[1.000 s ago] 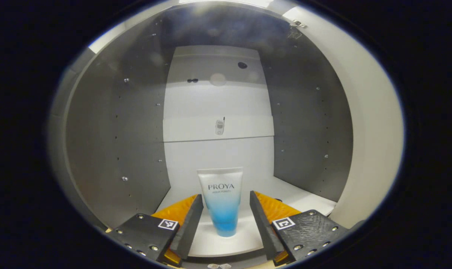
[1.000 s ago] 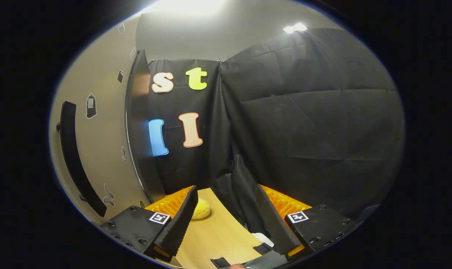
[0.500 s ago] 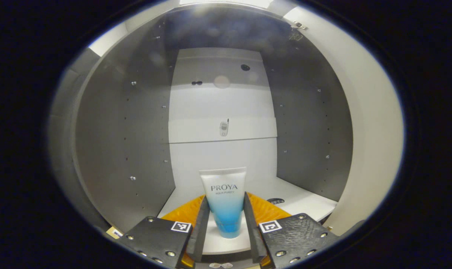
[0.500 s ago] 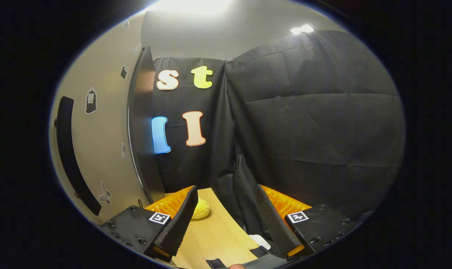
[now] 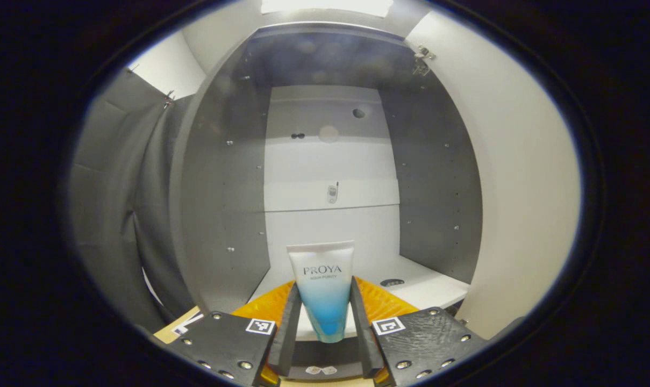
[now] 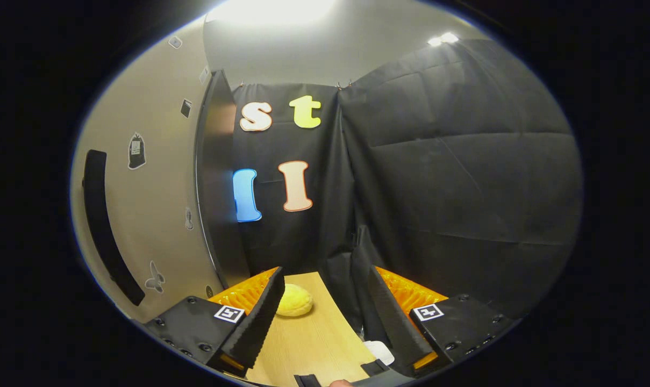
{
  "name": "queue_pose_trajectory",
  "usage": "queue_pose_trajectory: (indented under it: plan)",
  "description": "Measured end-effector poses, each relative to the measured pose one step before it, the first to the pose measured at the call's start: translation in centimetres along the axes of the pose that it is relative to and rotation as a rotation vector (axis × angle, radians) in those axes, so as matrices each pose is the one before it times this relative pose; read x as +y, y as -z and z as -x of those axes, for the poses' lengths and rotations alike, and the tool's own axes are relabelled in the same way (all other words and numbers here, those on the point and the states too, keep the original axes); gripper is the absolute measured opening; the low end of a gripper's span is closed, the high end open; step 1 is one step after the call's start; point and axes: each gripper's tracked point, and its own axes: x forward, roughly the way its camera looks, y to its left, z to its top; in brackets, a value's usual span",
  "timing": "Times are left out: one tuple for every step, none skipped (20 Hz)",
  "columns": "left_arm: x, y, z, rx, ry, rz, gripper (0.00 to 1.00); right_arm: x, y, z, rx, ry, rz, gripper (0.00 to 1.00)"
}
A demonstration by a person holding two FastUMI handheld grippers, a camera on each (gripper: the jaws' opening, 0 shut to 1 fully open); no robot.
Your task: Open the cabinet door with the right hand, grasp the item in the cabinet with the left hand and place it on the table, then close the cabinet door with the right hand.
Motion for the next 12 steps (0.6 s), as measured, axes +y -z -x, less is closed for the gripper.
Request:
queue_pose_trajectory:
  plan:
    - [0.0,-0.009,-0.066,0.00043,-0.00753,0.00133,0.5,0.014,-0.162,-0.087,-0.00153,-0.01333,0.00224,0.98]
    - [0.004,0.003,-0.016,0.00019,-0.00699,0.00401,0.5,0.013,-0.02,-0.149,-0.00039,-0.01302,0.00238,0.98]
    - [0.066,-0.042,-0.058,0.00003,-0.00849,0.00476,0.5,-0.066,-0.059,-0.019,-0.00116,-0.01109,-0.00078,0.98]
    - [0.092,0.055,-0.067,0.00074,-0.00824,0.0026,0.5,0.033,-0.159,-0.059,-0.00372,-0.01385,-0.0046,0.98]
    - [0.118,-0.028,-0.127,-0.00014,-0.00991,0.0005,0.5,0.107,-0.159,-0.03,-0.00201,-0.01513,-0.00582,0.98]
    - [0.112,0.115,-0.117,-0.00003,-0.00987,-0.0014,0.5,0.056,-0.031,-0.261,-0.00062,-0.01196,-0.00398,0.98]
    - [0.032,0.027,-0.09,0.00033,-0.00935,-0.00208,0.5,0.038,0.028,-0.004,0.00095,-0.01087,0.00019,0.98]
    - [0.059,0.059,0.092,0.00384,-0.00827,-0.00054,0.5,-0.027,0.087,-0.139,0.00287,-0.00961,0.00505,0.98]
    - [0.019,-0.02,0.009,0.00459,-0.00769,0.00188,0.5,-0.028,0.02,-0.073,0.00247,-0.00954,0.00704,0.98]
    - [0.064,0.002,0.061,0.00541,-0.00779,0.00302,0.5,0.013,0.064,-0.04,0.00121,-0.00939,0.00642,0.98]
    - [0.053,0.028,-0.049,0.00659,-0.00968,0.00247,0.5,0.036,0.046,-0.016,0.00133,-0.01024,0.00374,0.98]
    - [0.087,-0.057,0.032,0.0051,-0.01027,0.00138,0.5,0.061,0.089,-0.207,0.00249,-0.0106,0.00046,0.98]
